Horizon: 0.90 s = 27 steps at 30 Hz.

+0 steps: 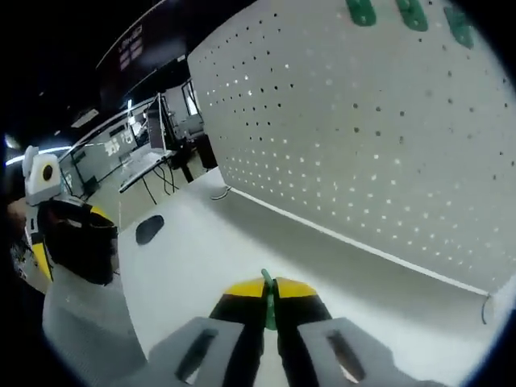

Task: Insert the hook assembly into the mounting plate slot until the hook locks in place.

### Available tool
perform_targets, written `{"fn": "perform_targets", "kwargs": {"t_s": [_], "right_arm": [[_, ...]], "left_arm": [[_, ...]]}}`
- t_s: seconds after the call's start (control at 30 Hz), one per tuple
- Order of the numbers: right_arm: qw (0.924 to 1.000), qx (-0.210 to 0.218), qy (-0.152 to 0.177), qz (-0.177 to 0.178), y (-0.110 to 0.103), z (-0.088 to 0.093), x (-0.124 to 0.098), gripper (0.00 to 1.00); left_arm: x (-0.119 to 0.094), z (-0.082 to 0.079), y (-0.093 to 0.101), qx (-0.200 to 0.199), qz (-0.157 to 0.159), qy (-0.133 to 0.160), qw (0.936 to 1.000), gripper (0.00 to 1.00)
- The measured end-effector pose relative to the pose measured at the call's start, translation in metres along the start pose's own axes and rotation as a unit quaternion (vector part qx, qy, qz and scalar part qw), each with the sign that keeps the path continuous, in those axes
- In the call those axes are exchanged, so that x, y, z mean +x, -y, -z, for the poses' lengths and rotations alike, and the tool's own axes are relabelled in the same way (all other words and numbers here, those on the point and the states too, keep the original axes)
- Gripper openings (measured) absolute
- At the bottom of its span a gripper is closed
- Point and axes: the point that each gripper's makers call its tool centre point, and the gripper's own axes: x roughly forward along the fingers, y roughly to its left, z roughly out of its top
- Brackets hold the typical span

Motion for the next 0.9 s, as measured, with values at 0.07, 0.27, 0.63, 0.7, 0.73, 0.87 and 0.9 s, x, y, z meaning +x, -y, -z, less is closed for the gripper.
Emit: {"fn": "perform_targets", "kwargs": {"t_s": [0.07, 0.27, 0.63, 0.7, 0.73, 0.87, 0.9], "right_arm": [[0.9999, 0.005, 0.012, 0.001, -0.003, -0.006, -0.007, 0.0], [0.9982, 0.025, 0.054, 0.01, -0.016, -0.023, -0.029, 0.0], [0.9781, 0.155, 0.14, 0.004, -0.044, -0.042, -0.073, 0.0], [0.9728, 0.176, 0.15, -0.002, -0.05, -0.045, -0.08, 0.0], [0.9719, 0.177, 0.155, -0.002, -0.053, -0.046, -0.082, 0.0], [0.9674, 0.181, 0.177, -0.002, -0.067, -0.053, -0.09, 0.0], [0.9665, 0.183, 0.18, -0.002, -0.068, -0.054, -0.091, 0.0]], "left_arm": [[0.0, -0.003, 0.003, 0.004, 0.001, 0.003, 1.0, 0.97], [0.003, -0.014, 0.011, 0.011, 0.004, 0.012, 0.9999, 0.96], [0.011, -0.035, 0.026, 0.015, 0.016, 0.031, 0.9993, 0.94], [0.012, -0.039, 0.029, 0.019, 0.019, 0.03, 0.9992, 0.92], [0.013, -0.04, 0.03, 0.02, 0.019, 0.03, 0.9992, 0.91], [0.018, -0.048, 0.036, 0.022, 0.021, 0.037, 0.9989, 0.92], [0.019, -0.05, 0.037, 0.021, 0.023, 0.038, 0.9988, 0.9]]}}
